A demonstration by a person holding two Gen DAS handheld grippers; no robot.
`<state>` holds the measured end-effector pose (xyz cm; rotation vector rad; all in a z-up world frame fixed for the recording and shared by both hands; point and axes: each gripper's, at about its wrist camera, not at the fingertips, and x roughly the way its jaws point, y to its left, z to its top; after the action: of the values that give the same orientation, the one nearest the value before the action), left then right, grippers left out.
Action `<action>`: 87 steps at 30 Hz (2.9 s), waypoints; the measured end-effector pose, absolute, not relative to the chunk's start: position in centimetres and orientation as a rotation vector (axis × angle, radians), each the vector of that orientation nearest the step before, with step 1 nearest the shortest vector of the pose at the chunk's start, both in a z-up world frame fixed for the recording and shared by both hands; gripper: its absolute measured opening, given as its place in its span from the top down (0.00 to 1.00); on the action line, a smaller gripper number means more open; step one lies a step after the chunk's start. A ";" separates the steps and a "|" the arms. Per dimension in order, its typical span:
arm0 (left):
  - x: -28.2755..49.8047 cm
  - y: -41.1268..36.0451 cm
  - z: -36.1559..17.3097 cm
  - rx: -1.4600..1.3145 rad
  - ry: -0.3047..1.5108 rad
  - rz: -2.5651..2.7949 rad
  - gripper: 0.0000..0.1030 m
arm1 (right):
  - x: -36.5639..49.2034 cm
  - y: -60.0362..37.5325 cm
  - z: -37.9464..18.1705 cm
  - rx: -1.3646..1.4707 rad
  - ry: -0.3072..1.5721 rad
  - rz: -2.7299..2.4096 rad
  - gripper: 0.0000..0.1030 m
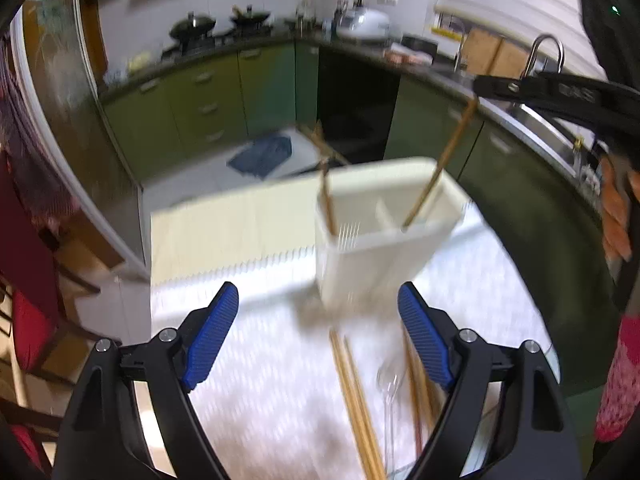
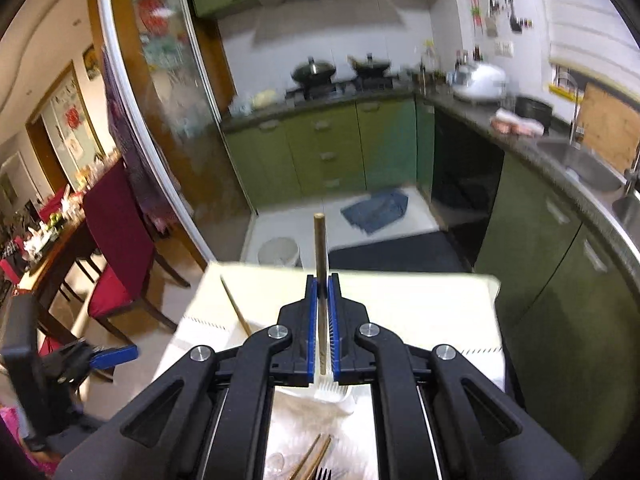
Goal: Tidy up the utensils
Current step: 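Open the right gripper above the caddy to drop its chopstick in, then lower the left gripper onto another wooden chopstick and close it, then grasp the black plastic fork by its handle with the right gripper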
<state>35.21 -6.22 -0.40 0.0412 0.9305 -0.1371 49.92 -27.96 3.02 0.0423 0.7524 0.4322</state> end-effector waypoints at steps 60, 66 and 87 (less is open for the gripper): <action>35.2 -6.7 -18.2 0.084 1.442 -0.053 0.90 | 37.1 -32.9 -17.5 -0.026 1.066 0.390 0.48; 34.6 -5.7 -18.5 0.113 1.425 -0.069 0.90 | 41.1 -29.8 -20.9 -0.037 1.226 0.425 0.74; 34.6 -5.8 -18.5 0.121 1.409 -0.106 0.90 | 36.7 -26.7 -23.1 -0.262 1.309 0.413 0.83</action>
<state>34.56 -5.79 -18.51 0.1205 1.4090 -0.1057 36.71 -26.73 -23.14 -0.2618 1.3088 0.4129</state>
